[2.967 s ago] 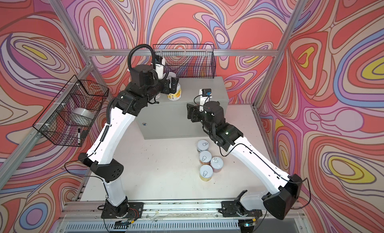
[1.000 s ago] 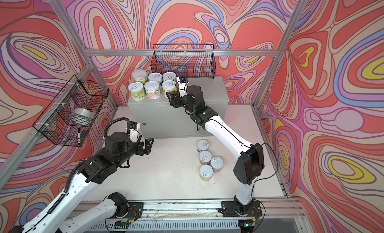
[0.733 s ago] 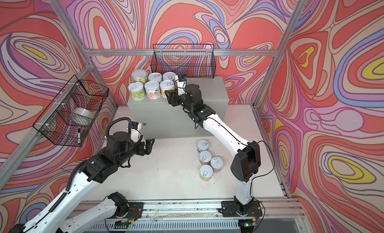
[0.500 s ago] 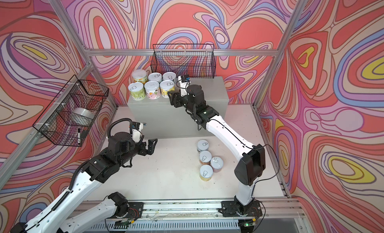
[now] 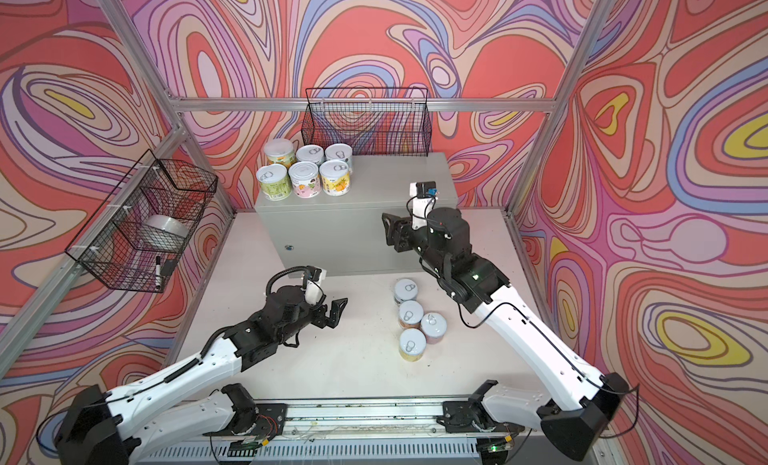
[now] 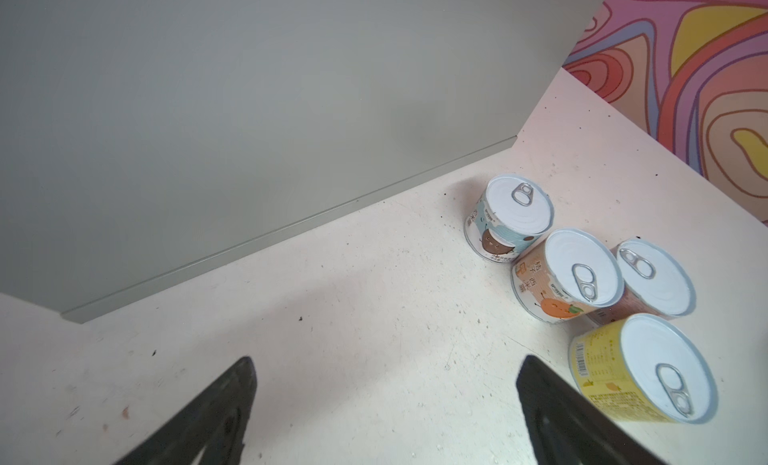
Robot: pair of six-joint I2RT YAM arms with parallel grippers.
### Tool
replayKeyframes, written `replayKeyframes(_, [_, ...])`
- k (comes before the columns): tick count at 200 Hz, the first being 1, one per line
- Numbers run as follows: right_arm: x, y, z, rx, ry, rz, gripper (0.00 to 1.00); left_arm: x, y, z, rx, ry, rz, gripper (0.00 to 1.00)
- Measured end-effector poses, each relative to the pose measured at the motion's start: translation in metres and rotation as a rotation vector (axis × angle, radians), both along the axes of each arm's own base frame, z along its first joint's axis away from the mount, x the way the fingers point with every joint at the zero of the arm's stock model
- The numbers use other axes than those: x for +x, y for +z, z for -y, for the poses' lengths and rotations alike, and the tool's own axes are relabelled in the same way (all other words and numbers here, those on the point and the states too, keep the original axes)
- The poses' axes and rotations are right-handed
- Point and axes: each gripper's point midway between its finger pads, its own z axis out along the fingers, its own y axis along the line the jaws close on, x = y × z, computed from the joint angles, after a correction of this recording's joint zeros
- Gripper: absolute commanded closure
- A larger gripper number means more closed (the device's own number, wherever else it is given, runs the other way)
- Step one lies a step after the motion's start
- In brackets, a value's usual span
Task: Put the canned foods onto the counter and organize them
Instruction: 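Raise the right gripper off the box and lower both grippers toward the table cluster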
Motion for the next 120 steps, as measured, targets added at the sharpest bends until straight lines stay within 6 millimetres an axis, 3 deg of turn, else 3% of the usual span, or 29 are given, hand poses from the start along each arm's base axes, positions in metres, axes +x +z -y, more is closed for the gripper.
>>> replayKeyframes(29, [-0.011,-0.062,0.015,-0.044,-0.046,-0.123,0.22,0.01,-0.044,0.017,-0.008,-0.024,0.001,0.0])
replayKeyframes(49, [-0.016,-0.084,0.021,-0.052,-0.068,-0.17,0.22,0.013,-0.075,0.03,0.016,-0.056,-0.035,0.0])
replayKeyframes(74, [-0.023,-0.086,0.029,-0.035,-0.09,-0.171,0.22,0.018,-0.097,0.052,-0.002,-0.102,-0.025,0.0])
replayKeyframes(120, [-0.032,-0.066,0.045,-0.008,-0.13,-0.117,0.21,0.024,-0.132,0.09,-0.075,-0.206,0.023,0.0])
